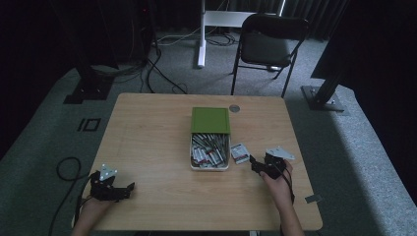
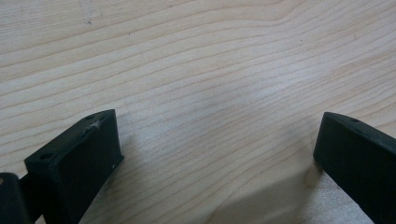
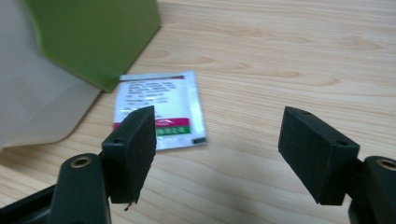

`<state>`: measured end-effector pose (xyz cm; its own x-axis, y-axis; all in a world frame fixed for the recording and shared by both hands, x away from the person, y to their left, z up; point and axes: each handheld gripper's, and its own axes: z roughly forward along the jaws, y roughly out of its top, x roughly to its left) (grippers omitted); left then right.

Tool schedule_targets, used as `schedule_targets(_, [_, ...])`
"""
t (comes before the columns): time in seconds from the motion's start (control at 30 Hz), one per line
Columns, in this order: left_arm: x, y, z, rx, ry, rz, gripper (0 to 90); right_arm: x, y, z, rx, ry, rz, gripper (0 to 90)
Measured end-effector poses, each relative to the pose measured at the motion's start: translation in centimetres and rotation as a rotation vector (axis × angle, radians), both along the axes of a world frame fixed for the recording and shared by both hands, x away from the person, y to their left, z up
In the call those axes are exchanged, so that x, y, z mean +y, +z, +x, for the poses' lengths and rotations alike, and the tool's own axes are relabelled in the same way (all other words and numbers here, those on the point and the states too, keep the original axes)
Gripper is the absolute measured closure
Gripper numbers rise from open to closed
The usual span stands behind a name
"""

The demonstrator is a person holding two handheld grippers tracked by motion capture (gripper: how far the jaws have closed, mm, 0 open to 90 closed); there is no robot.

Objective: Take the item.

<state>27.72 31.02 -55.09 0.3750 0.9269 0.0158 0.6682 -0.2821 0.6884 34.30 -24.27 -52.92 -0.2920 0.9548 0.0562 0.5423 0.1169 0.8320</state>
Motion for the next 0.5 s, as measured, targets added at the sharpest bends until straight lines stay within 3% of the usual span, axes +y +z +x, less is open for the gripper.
schedule_targets(0.13, [0.0, 0.0, 0.0, 0.0, 0.0, 0.0, 1.4, -1.1, -0.1, -0.4, 0.006, -0.035, 0.012, 23.6])
schedule_targets(0.2, [0.0, 0.0, 0.0, 0.0, 0.0, 0.0, 1.4, -1.6, -0.2, -0.5, 0.002, -0.059, 0.02, 17.0])
schedule_targets(0.5, [0.0, 0.0, 0.0, 0.0, 0.0, 0.0, 1.4, -3.7, -0.7, -1.4, 0.024, -0.12, -0.008, 14.4])
